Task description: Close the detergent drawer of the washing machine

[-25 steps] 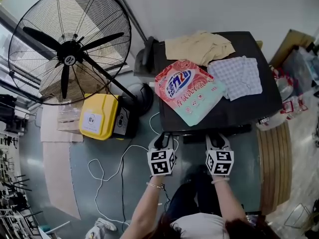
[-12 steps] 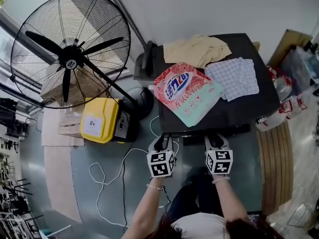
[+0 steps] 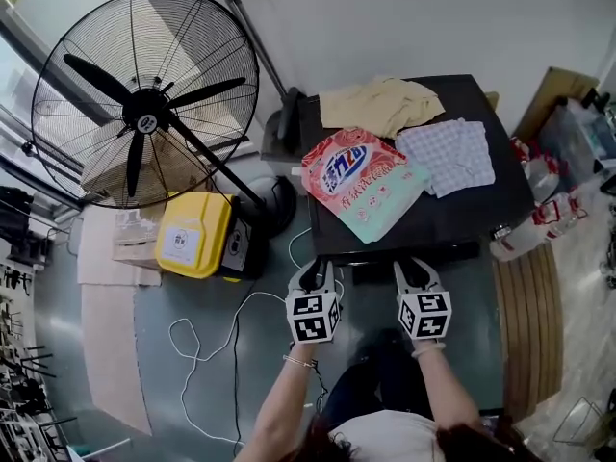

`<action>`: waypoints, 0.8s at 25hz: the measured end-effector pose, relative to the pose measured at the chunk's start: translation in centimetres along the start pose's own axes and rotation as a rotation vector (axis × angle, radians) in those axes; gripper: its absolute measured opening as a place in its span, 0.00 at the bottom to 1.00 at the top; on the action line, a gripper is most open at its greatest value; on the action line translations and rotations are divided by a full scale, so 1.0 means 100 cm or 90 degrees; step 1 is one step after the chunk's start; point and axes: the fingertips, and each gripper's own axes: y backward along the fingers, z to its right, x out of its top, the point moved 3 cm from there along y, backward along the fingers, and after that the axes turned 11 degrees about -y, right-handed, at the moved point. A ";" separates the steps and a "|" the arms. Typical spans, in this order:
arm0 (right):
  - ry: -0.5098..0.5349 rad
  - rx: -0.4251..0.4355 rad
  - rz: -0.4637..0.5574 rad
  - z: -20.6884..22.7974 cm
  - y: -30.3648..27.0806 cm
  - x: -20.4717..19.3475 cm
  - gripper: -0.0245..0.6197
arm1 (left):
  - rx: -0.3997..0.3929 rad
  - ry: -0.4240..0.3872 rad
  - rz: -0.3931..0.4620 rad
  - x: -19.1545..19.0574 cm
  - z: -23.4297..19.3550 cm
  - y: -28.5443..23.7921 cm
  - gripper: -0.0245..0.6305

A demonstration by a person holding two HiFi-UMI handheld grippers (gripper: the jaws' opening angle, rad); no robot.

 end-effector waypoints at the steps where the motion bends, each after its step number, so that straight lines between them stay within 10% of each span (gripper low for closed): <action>1: 0.001 0.003 0.003 -0.002 0.002 0.001 0.21 | 0.001 -0.002 0.003 0.001 0.000 0.002 0.17; 20: 0.039 0.030 0.072 -0.048 0.055 0.029 0.10 | -0.024 -0.050 0.083 0.031 0.000 0.072 0.07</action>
